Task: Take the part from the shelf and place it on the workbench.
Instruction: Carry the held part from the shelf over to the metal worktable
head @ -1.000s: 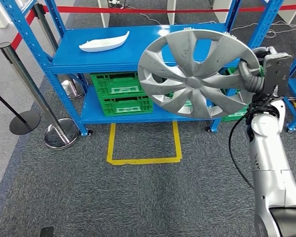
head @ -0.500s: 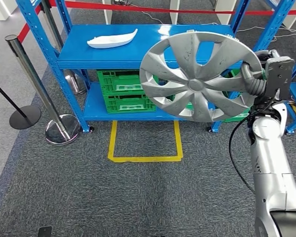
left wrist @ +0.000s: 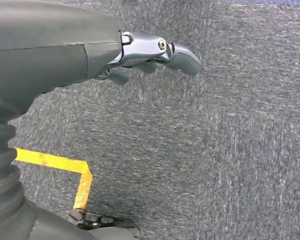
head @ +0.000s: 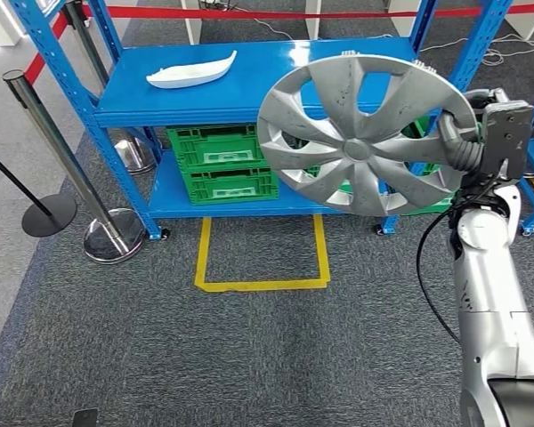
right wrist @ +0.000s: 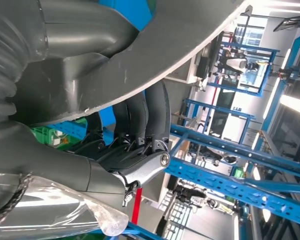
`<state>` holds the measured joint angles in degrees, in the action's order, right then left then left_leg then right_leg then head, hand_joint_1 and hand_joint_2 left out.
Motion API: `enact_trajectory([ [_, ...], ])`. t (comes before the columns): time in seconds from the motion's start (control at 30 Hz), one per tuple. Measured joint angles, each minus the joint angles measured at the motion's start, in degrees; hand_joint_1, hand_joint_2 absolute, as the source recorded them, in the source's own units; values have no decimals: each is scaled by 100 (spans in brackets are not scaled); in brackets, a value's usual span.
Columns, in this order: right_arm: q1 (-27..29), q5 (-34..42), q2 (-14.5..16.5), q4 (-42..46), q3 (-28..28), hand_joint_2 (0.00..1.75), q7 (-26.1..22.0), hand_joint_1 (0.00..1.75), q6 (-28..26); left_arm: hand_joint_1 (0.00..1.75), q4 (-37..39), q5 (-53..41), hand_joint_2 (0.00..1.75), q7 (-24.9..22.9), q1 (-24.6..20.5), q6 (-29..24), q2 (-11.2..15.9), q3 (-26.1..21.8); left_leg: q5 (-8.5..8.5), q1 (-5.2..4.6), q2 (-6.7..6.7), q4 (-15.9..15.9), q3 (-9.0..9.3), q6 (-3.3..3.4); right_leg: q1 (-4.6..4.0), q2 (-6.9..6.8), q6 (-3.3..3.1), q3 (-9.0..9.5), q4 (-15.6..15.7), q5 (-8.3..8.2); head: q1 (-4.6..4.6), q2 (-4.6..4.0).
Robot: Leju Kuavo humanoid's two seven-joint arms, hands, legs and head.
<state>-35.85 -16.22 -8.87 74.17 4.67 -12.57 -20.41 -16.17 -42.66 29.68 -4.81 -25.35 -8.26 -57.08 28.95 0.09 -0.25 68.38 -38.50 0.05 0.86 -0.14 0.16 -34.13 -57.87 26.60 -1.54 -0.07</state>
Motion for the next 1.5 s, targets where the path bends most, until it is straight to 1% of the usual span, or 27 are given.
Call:
enact_trajectory([
  [0.07, -6, 1, 0, 1, -5, 175, -1, 175, 0, 0, 0, -1, 175, 1, -8, -3, 5, -2, -274, -26, 6, -667, 303, 76, -20, -3, 16, -7, -3, -2, -4, 1],
  [0.1, -10, 1, -1, 2, -9, 175, -2, 175, -2, 0, 0, -1, 175, 2, -12, -5, 7, -3, -308, -38, 8, -853, 375, 100, -26, -6, 38, -28, -8, -9, -5, 1],
  [0.23, -5, -13, -6, 3, -14, 175, 1, 175, -8, 0, 0, -1, 175, 7, -10, -16, 3, -8, -335, -27, -2, -1049, 412, 157, -18, -16, 155, -124, -42, 18, -12, 0],
  [0.3, -16, -23, -14, 4, -25, 175, -1, 175, -13, 0, 0, 1, 175, 7, -16, -23, 0, -10, -380, 0, -9, -1114, 430, 202, -13, -5, 200, -328, -453, 275, -28, 0],
  [0.37, -8, -29, -17, 3, -38, 175, 0, 175, -19, 0, 0, 2, 175, 7, -17, -26, 0, -11, -386, -7, -22, -1114, 419, 217, -11, 3, 228, -673, -1219, 614, -39, 1],
  [0.4, 7, -36, -17, 2, -40, 175, 2, 175, -20, 0, 0, 2, 175, 7, -13, -26, -2, -11, -385, -9, -32, -1111, 416, 218, -11, 3, 238, -806, -1506, 698, -38, 1],
  [0.43, 22, -44, -17, 2, -41, 175, 6, 175, -20, 0, 0, 2, 175, 7, -9, -26, -4, -12, -385, -10, -43, -1106, 415, 218, -10, 3, 246, -846, -1594, 679, -39, 1],
  [0.47, 29, -54, -17, 2, -42, 175, 9, 175, -22, 0, 0, 2, 175, 7, -8, -26, -5, -13, -384, -8, -56, -1097, 415, 215, -8, 4, 248, -767, -1447, 550, -40, 1],
  [0.53, 20, -66, -17, 2, -45, 175, 12, 175, -34, 0, 0, 2, 175, 7, -12, -26, -7, -14, -370, -8, -85, -1069, 412, 192, 2, 32, 243, -366, -688, 191, -39, 0],
  [0.6, 3, -78, -17, 2, -49, 175, 13, 175, -61, 0, 0, 2, 175, 7, -19, -28, -6, -17, -364, -26, -116, -1018, 371, 144, 5, 78, 219, -47, -110, 41, -36, -1],
  [0.7, 16, -108, -17, 2, -51, 175, 16, 175, -106, 0, -1, 2, 175, 7, -1, -33, 2, -38, -382, -36, -154, -992, 316, 71, 2, 73, 147, 3, -22, 42, -35, 0],
  [0.77, 16, -125, -17, 2, -49, 175, 15, 175, -111, 0, -1, 2, 175, 7, 7, -36, 4, -48, -259, -35, -130, -835, 249, 7, 27, 35, 78, 8, -4, 22, -10, 1],
  [0.8, 13, -131, -17, 2, -49, 175, 14, 175, -114, 0, -1, 1, 175, 7, 5, -37, 5, -49, -113, -29, -101, -602, 149, -26, 41, 11, 48, 15, 7, 15, 6, 1],
  [0.87, 11, -153, -17, 2, -51, 175, 12, 175, -126, 0, 0, 0, 175, 7, 4, -37, -2, -50, 230, -6, -50, 129, -169, -76, 37, -29, 19, 15, 6, 14, 35, 1],
  [0.9, 14, -169, -17, 2, -51, 175, 12, 175, -133, 0, 0, -1, 175, 7, 8, -37, -3, -50, 334, 4, -40, 450, -312, -88, 34, -47, 16, 16, 5, 15, 34, 1],
  [0.93, 17, -184, -17, 2, -50, 175, 12, 175, -140, 0, 0, -2, 175, 4, 12, -36, -4, -51, 338, 8, -36, 604, -380, -89, 31, -63, 14, 16, 4, 16, 35, 1],
  [0.97, 21, -195, -17, 2, -50, 175, 12, 175, -149, 0, 0, -5, 175, 2, 16, -35, -4, -51, 237, 9, -31, 535, -347, -80, 28, -77, 13, 18, 3, 17, 36, 1],
  [1.0, 22, -203, -17, 3, -50, 175, 10, 175, -159, 0, 0, -10, 175, 0, 18, -36, -3, -52, 54, 7, -20, 254, -212, -58, 25, -92, 15, 23, 2, 19, 37, 0],
  [1.07, 20, -221, -17, 11, -52, 175, 7, 175, -183, 0, 0, -19, 175, -3, 15, -37, 1, -54, -285, -21, 60, -526, 161, 11, 7, -124, 29, 27, -1, 24, 36, 0],
  [1.13, 17, -237, -24, 21, -64, 175, 4, 175, -198, 0, 0, -33, 175, -5, 12, -37, 2, -55, -370, -57, 124, -946, 346, 65, -16, -161, 71, 9, -6, 22, 28, 0],
  [1.2, 20, -250, -30, 32, -72, 175, 4, 175, -205, 0, 0, -44, 175, -8, 21, -36, 1, -57, -358, -70, 100, -1006, 347, 103, -21, -205, 132, 2, 9, 11, 26, -1],
  [1.27, 20, -262, -38, 45, -77, 175, 5, 175, -207, 0, 0, -48, 175, -9, 30, -36, -4, -59, -397, -49, 60, -1059, 358, 164, -10, -183, 189, -47, -65, 99, 21, -1],
  [1.33, 14, -262, -50, 53, -92, 175, 3, 175, -209, 0, 0, -52, 175, -9, 24, -37, -5, -62, -432, -23, 17, -1097, 367, 215, 1, -87, 229, -287, -564, 400, 1, -1],
  [1.4, 33, -260, -57, 52, -103, 175, 6, 175, -210, 0, 0, -54, 175, -9, 24, -36, -4, -73, -439, -24, -34, -1094, 358, 233, 3, -23, 255, -655, -1348, 722, -8, -1],
  [1.43, 54, -260, -60, 52, -105, 175, 8, 175, -210, 0, 0, -54, 175, -9, 27, -35, -7, -81, -439, -26, -60, -1091, 357, 234, 3, -13, 264, -771, -1576, 762, -8, 0],
  [1.47, 73, -262, -61, 52, -107, 175, 11, 175, -210, 0, 0, -55, 175, -9, 30, -35, -10, -88, -438, -26, -90, -1087, 357, 234, 4, -7, 268, -797, -1607, 701, -10, 0],
  [1.5, 85, -264, -62, 52, -110, 175, 13, 175, -210, 0, 0, -56, 175, -9, 31, -35, -12, -94, -437, -25, -119, -1080, 358, 232, 7, -4, 265, -715, -1417, 548, -9, 0],
])
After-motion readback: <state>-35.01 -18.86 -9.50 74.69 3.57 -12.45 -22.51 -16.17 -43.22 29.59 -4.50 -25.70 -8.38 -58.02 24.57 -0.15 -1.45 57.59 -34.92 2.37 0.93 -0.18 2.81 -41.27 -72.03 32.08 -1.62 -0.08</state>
